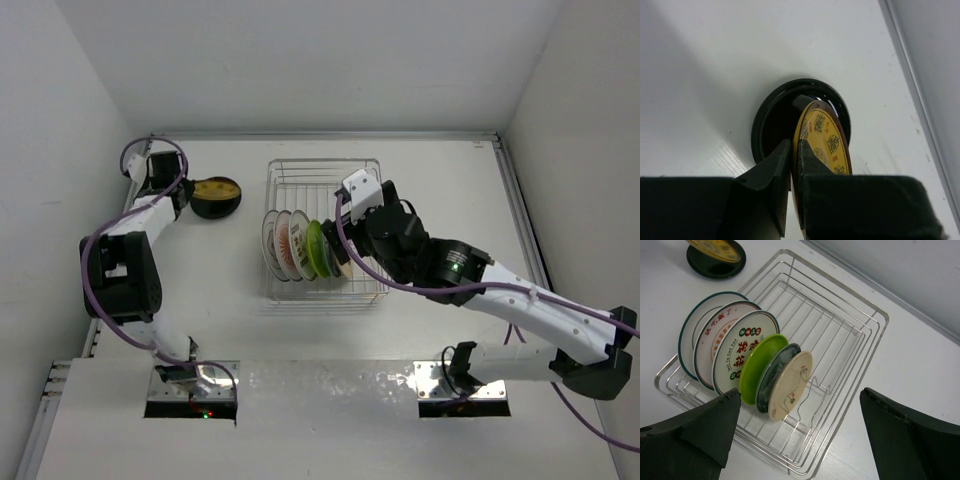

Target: Unload the plates from the dish rack

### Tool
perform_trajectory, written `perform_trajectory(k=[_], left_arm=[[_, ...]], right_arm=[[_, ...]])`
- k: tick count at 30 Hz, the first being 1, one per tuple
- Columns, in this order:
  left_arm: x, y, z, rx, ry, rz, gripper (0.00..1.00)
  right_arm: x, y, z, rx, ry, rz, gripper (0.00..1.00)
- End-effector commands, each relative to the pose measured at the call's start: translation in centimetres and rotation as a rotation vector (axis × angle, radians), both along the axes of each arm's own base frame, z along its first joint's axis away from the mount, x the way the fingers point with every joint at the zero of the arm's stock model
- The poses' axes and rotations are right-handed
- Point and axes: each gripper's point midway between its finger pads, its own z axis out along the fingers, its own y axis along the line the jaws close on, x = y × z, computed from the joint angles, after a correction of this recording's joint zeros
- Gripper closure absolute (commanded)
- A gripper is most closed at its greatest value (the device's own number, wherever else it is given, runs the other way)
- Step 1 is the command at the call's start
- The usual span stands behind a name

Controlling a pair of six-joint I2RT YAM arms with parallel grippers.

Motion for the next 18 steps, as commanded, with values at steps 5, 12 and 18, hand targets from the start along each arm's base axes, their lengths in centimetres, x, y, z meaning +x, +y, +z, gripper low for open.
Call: perform_trajectory(k=[5,12,18], left_arm=[[0.8,1.1,-0.8,0.012,0.002,0.020,0.68],[0.8,1.2,-2.5,-0.015,0.059,0.025,0.21],[-0.2,1.4,0.7,0.004,0.087,0.034,0.06]], right_arm=[[1.0,1.0,-2.0,0.071,0.102,-0.019,0.01],[2.0,1.6,-3.8,0.173,0.259,-0.042,0.01],[4.6,-0.7,-6.5,0.206,0.358,-0.179,0.07]])
